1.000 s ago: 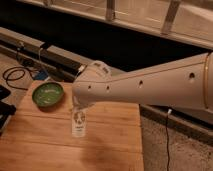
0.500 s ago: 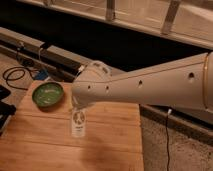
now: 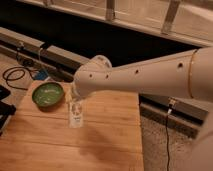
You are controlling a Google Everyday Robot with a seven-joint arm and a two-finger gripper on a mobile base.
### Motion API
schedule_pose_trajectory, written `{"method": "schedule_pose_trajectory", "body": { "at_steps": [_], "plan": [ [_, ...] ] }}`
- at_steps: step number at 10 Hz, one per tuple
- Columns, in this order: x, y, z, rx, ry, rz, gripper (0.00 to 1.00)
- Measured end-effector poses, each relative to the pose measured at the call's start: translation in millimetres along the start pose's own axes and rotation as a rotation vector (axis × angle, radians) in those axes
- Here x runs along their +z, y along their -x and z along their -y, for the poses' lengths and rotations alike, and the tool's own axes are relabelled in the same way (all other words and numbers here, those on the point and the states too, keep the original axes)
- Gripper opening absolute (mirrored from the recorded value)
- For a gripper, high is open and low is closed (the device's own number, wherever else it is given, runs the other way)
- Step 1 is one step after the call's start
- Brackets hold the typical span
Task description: Place the bottle in the ceramic bowl
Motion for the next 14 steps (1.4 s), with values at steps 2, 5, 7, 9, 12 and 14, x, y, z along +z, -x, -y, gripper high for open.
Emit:
{"method": "schedule_pose_trajectory", "body": {
  "at_steps": [2,5,7,9,12,14],
  "plan": [
    [29,45,-21,-0.067,0.052,0.039,0.00],
    [58,109,-47,-0.148,0.132,0.111,0.00],
    [69,152,-67,-0.167,0.181,0.161,0.00],
    [73,166,-76,-0.173,0.197,0.177,0.00],
    [72,166,-73,-0.171,0.195,0.181,0.00],
    [82,168,-63,-0.144,0.203,0.206,0.00]
  ]
}}
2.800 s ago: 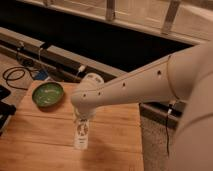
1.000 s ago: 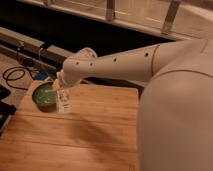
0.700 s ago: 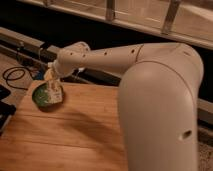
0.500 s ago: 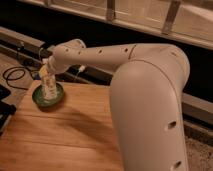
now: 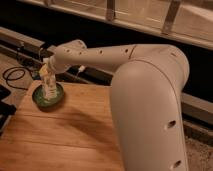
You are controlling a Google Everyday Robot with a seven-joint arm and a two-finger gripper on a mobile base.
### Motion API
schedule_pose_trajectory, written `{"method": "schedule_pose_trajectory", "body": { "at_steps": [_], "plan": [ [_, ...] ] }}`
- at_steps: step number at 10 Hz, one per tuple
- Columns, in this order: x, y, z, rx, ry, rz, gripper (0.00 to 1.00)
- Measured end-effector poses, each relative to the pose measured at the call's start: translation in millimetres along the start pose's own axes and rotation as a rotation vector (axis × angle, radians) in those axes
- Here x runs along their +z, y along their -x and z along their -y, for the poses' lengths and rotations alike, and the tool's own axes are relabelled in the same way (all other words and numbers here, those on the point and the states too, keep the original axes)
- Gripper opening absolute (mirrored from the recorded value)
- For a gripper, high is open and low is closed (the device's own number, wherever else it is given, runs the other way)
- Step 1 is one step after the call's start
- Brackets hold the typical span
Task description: Place the bottle in the ceramic bowl
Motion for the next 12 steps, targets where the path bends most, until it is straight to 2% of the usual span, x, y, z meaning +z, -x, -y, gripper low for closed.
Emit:
{"method": "schedule_pose_trajectory", "body": {
  "at_steps": [2,3,4,6,8,11,12],
  "plan": [
    [16,6,12,-0.003,0.006,0.020,0.00],
    [29,7,10,-0.010,0.016,0.014,0.00],
    [44,2,10,-0.011,0.031,0.001,0.00],
    [59,-7,16,0.002,0.051,-0.022,0.00],
    [77,-14,11,0.004,0.080,-0.054,0.00],
    [101,-2,0,-0.031,0.120,-0.085,0.00],
    [110,1,-7,-0.047,0.144,-0.095,0.00]
  ]
}}
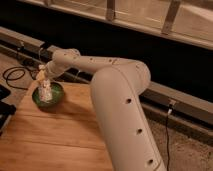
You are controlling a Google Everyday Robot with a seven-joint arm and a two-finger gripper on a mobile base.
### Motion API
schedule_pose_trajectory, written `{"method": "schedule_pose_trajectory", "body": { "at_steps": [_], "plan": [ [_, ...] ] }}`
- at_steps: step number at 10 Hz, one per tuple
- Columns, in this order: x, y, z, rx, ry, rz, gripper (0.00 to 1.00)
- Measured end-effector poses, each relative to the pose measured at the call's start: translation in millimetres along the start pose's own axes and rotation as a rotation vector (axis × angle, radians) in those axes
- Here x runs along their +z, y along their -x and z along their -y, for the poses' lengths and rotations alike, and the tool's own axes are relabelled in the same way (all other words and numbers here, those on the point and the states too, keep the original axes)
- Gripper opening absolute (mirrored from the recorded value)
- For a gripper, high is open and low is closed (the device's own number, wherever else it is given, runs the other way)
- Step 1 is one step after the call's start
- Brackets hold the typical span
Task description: Place the bottle in the ceramic bowl
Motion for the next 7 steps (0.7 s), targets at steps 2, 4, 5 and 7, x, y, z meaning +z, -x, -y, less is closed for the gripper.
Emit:
{"method": "schedule_pose_trajectory", "body": {
  "at_steps": [2,4,5,7],
  "plan": [
    [17,4,3,-0.015,0.044,-0.033,0.00],
    [25,6,0,-0.024,0.071,-0.046,0.15],
    [25,6,0,-0.023,0.071,-0.046,0.25],
    [24,6,2,-0.022,0.070,-0.045,0.43]
  ]
}}
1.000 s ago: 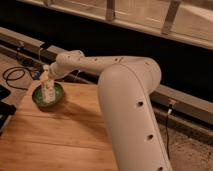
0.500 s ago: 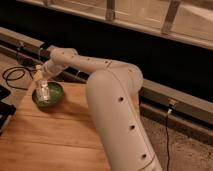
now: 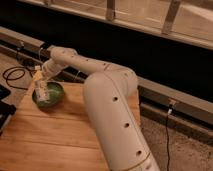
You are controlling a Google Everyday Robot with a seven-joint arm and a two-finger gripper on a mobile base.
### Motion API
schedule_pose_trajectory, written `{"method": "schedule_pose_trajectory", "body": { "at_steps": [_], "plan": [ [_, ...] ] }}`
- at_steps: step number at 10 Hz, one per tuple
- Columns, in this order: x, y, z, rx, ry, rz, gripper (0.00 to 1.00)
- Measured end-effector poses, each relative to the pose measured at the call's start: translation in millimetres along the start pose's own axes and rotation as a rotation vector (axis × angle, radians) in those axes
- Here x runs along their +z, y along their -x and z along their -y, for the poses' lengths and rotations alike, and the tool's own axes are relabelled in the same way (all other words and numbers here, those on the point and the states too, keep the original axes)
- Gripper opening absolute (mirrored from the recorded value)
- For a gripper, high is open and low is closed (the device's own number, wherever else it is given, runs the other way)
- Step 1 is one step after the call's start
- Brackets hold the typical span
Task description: Place the bottle in the ceramic bowl
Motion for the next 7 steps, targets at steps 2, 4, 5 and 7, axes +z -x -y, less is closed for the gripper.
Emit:
{"method": "schedule_pose_trajectory", "body": {
  "at_steps": [2,4,5,7],
  "plan": [
    [1.3,0.1,-1.5,-0.002,0.001,-0.001,0.64],
    [2.6,-1.0,-1.3,-0.001,0.001,-0.003,0.78],
    [2.0,-0.8,-0.6,-0.001,0.000,-0.002,0.80],
    [1.3,-0.8,0.3,0.000,-0.001,-0.002,0.80]
  ]
}}
